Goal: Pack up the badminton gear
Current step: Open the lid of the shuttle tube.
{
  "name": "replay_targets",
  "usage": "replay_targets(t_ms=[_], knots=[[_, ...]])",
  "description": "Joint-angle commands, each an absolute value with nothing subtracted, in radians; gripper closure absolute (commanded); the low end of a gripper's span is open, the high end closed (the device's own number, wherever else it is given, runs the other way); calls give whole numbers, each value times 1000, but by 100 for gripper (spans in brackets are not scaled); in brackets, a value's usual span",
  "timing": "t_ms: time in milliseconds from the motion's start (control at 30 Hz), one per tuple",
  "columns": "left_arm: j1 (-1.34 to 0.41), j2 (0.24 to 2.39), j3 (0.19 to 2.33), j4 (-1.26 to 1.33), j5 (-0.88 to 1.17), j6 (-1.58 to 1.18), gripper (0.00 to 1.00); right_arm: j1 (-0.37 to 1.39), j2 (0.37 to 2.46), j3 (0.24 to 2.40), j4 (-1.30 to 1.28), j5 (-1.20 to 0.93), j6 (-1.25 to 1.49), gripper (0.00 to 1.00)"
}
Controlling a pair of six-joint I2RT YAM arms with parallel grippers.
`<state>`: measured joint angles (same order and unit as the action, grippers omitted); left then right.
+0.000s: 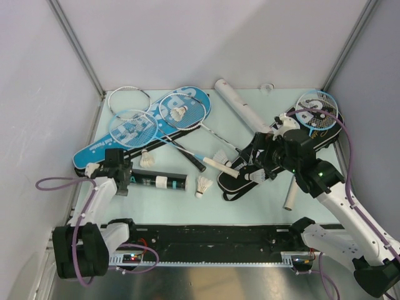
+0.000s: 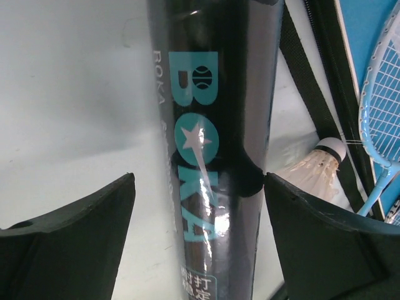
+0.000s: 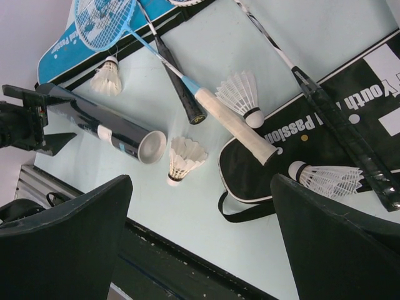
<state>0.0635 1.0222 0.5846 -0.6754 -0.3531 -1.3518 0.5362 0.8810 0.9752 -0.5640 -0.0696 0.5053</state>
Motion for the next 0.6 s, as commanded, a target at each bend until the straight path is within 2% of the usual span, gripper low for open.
replay_targets(t_ms=[0,467,567], knots=[[103,1062,541,-554,-285,-1316,14,534,880,977,-533,-93,513,1],[105,1114,480,-502,-298,-1329,20,534,880,977,-528,-109,535,2],[105,1080,473,-502,-312,-1326,33,533,866,977,-530,-106,537,2]])
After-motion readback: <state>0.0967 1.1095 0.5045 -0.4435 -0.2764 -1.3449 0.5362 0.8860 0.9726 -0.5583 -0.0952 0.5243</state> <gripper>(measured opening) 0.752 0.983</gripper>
